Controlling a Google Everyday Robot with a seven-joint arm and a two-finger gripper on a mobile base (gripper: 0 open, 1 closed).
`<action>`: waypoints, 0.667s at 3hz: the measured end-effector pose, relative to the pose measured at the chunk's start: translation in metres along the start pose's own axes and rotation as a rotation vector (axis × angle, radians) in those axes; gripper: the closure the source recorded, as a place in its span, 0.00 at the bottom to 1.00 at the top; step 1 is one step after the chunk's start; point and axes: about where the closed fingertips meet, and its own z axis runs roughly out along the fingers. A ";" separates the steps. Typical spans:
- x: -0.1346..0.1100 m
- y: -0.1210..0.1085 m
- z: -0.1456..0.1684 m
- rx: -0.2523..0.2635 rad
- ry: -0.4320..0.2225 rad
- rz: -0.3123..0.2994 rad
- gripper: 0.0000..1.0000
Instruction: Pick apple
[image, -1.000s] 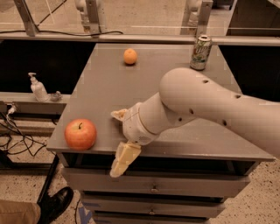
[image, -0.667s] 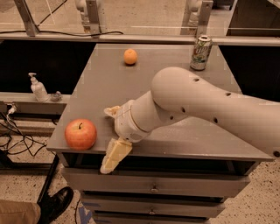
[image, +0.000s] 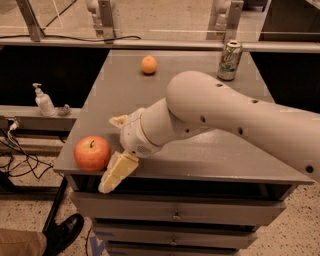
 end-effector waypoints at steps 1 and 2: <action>-0.008 0.003 0.016 -0.017 -0.037 0.030 0.00; -0.016 0.002 0.029 -0.028 -0.063 0.046 0.00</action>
Offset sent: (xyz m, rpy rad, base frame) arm 0.0051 0.0491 -0.0110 0.0994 0.0814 0.0001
